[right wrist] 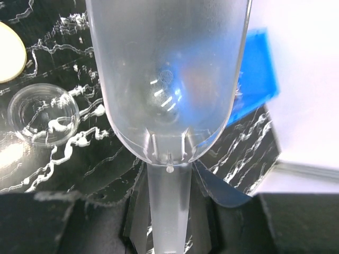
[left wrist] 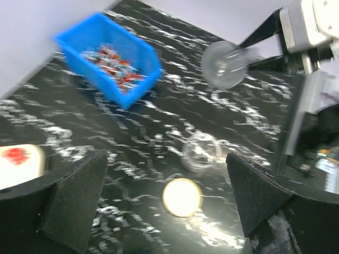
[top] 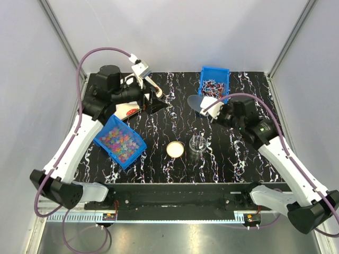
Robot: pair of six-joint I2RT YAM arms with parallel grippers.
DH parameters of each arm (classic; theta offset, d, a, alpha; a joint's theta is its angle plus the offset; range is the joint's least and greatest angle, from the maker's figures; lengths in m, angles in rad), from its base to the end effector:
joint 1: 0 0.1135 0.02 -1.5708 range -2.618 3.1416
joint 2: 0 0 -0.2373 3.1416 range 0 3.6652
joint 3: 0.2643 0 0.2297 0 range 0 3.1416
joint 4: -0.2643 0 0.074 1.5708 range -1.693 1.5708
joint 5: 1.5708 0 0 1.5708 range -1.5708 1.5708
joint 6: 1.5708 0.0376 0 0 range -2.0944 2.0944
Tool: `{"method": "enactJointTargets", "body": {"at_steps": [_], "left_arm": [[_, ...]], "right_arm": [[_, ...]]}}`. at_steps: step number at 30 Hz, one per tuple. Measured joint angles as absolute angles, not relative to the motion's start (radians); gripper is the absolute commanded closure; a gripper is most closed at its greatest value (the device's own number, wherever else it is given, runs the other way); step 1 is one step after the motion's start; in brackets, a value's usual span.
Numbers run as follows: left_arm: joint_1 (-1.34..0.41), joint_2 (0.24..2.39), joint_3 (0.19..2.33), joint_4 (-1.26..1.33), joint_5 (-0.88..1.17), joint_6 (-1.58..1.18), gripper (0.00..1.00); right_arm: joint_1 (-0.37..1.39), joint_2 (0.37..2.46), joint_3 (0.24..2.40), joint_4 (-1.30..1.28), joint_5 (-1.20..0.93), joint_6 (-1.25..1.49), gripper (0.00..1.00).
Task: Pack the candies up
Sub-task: Pick up the spatula from the center of the board.
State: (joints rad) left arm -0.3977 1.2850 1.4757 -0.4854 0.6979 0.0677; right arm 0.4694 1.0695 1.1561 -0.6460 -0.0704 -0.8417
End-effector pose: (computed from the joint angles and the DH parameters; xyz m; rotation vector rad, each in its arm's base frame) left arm 0.2283 -0.1221 0.4123 0.8975 1.6577 -0.8748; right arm 0.1916 0.1001 0.3414 -1.3324 1.6645 -0.1447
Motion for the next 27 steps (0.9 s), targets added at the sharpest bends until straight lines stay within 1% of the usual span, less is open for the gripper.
{"method": "enactJointTargets", "body": {"at_steps": [5, 9, 11, 18, 25, 26, 27], "left_arm": [[-0.398, 1.374, 1.478, -0.480, 0.807, -0.034, 0.01], [-0.398, 1.418, 1.478, -0.467, 0.875, -0.107, 0.03], [-0.398, 1.425, 1.478, -0.454, 0.898, -0.135, 0.04], [-0.400, 1.427, 1.477, -0.395, 0.940, -0.195, 0.12], [-0.414, 1.429, 1.445, -0.368, 0.947, -0.212, 0.28], [-0.415, 1.429, 1.442, -0.367, 0.947, -0.213, 0.33], [-0.416, 1.429, 1.438, -0.364, 0.947, -0.214, 0.34]], "right_arm": [[0.603, 1.071, 1.155, -0.572, 0.019, -0.878, 1.00], [0.688, 1.077, 1.125, -0.494, 0.101, -0.918, 1.00], [0.717, 1.086, 1.109, -0.475, 0.134, -0.929, 1.00], [0.763, 1.116, 1.102, -0.439, 0.193, -0.938, 1.00], [0.793, 1.151, 1.106, -0.416, 0.227, -0.939, 1.00], [0.797, 1.154, 1.106, -0.416, 0.228, -0.939, 1.00], [0.801, 1.156, 1.107, -0.416, 0.229, -0.939, 1.00]]}}
